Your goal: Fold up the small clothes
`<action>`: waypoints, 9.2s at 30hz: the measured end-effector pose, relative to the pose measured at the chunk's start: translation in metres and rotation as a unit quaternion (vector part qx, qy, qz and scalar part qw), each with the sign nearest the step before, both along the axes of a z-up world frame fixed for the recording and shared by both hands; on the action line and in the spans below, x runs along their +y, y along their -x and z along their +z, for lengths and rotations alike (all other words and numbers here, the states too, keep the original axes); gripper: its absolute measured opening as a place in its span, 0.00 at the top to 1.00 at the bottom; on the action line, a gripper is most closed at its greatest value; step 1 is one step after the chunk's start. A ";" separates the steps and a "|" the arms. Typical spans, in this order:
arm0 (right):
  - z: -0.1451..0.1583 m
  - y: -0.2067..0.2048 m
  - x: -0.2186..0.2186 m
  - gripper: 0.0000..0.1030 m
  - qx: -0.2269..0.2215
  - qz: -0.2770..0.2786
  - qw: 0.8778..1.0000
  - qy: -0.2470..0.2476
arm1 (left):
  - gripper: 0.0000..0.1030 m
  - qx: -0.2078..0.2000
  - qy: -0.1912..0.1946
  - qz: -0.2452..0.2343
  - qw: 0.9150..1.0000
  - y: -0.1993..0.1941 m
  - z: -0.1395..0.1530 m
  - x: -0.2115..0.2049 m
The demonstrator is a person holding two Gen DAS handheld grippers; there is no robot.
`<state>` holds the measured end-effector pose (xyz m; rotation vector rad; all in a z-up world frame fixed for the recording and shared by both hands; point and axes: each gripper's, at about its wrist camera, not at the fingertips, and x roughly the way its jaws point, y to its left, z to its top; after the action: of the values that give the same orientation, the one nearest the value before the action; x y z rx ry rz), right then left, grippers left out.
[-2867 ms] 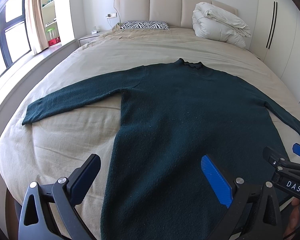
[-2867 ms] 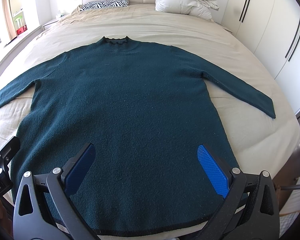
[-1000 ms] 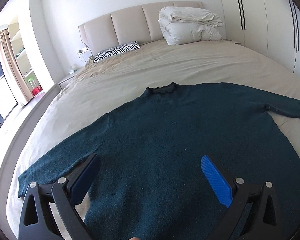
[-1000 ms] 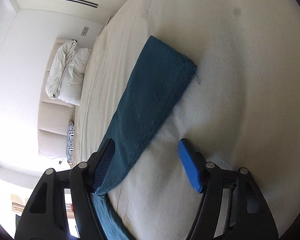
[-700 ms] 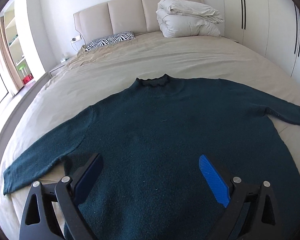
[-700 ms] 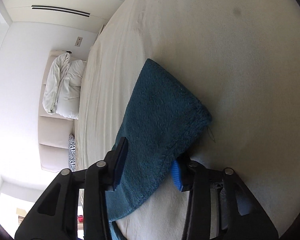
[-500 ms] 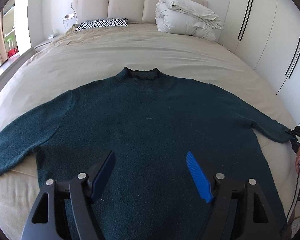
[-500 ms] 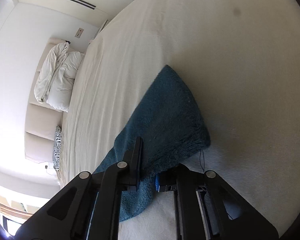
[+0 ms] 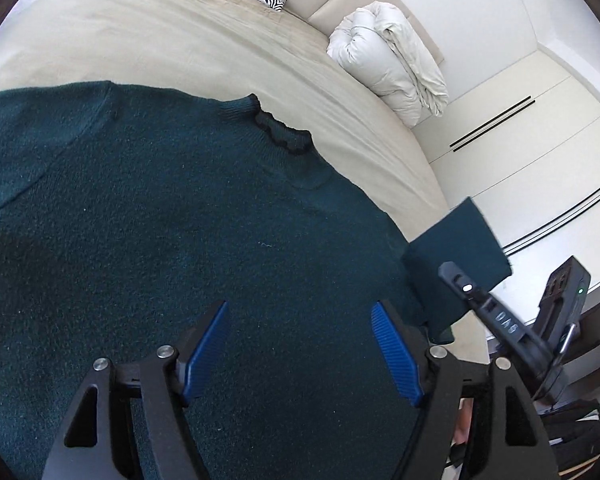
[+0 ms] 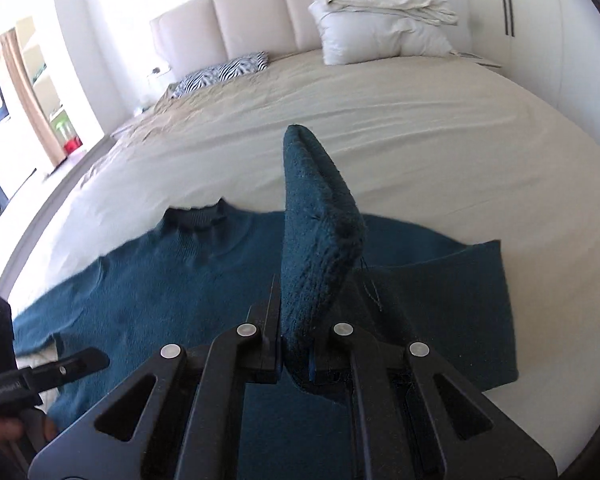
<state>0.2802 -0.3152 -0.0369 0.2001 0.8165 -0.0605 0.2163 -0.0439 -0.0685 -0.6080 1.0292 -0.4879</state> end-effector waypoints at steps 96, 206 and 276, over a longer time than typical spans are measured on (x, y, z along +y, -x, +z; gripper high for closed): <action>-0.065 0.022 -0.124 0.36 0.055 -0.116 0.916 -0.380 | 0.89 -0.002 -0.017 0.046 0.999 -0.071 -0.061 0.057; 0.001 0.068 0.045 0.93 0.079 -0.046 0.994 -0.068 | 0.42 -0.106 -0.120 0.127 0.979 0.078 -0.035 0.109; -0.038 0.143 -0.039 0.84 0.021 -0.151 0.956 -0.249 | 0.50 -0.095 -0.246 0.052 0.963 0.101 0.006 0.143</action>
<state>0.1374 -0.3538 -0.0749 0.8040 0.8268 -0.1463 0.1157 0.0991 -0.0623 -0.1656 0.8861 -0.1801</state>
